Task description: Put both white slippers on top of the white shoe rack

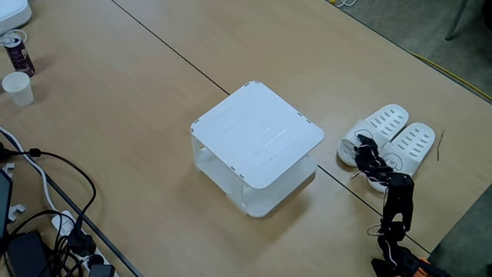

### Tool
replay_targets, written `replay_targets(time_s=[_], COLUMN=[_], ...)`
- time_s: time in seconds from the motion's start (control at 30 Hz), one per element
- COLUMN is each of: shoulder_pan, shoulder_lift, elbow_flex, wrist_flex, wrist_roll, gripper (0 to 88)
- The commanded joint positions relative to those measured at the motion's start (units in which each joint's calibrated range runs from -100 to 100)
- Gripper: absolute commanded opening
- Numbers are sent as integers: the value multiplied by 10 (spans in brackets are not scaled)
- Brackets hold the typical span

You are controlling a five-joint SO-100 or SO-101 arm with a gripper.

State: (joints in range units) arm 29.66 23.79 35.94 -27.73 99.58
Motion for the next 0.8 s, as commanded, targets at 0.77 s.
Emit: replay_targets(time_s=[0.77], shoulder_pan=[53], shoulder_lift=[-23], elbow_flex=[5], wrist_flex=[-90], wrist_roll=[4], gripper=[158])
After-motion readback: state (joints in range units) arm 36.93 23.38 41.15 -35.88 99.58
